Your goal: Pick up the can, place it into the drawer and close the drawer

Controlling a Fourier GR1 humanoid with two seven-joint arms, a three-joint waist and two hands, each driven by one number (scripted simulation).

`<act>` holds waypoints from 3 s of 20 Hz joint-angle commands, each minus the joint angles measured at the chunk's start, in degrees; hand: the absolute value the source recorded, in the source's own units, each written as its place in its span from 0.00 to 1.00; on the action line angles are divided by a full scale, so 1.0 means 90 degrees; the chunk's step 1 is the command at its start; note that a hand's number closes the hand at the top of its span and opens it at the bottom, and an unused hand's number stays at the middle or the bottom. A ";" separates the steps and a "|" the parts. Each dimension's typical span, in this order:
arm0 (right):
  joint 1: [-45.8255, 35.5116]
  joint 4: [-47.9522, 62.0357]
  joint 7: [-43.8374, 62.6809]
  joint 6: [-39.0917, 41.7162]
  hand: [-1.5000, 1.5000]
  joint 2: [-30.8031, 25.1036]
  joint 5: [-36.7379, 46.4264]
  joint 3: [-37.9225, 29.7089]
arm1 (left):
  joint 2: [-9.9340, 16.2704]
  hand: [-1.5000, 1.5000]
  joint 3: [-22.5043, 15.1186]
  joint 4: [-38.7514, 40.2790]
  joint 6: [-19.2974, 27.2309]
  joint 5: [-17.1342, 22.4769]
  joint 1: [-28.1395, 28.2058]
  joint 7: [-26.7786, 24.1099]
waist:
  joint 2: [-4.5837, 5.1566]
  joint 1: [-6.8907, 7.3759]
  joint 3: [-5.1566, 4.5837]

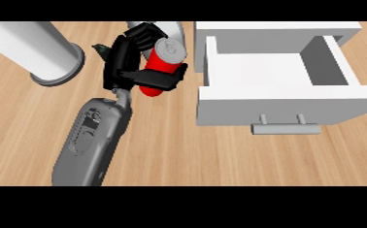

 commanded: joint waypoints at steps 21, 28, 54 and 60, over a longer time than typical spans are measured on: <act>-0.0290 0.0098 0.0264 0.0182 0.00 -0.0282 -0.0427 -0.0501 | -0.0013 1.00 -0.0997 0.3322 0.1796 0.1116 -0.4292 0.0561 | 0.0039 -0.0167 0.0004; -0.0498 0.0071 0.0268 -0.0039 0.00 0.0011 0.0213 0.0046 | -0.0013 1.00 -0.1171 0.4535 0.1786 0.1667 -0.4843 -0.0173 | 0.0068 -0.0196 0.0003; -0.1188 0.0491 0.0302 -0.0161 0.00 -0.0010 0.0374 0.0283 | -0.0013 1.00 -0.3052 0.6153 0.2692 0.3196 -0.5318 -0.0998 | 0.0197 -0.0717 0.0018; -0.1081 0.0342 0.0386 -0.0081 0.00 -0.0100 0.0357 0.0265 | -0.0013 0.00 -0.3508 0.6173 0.2831 0.3240 -0.5087 -0.1139 | 0.0176 -0.0724 0.0017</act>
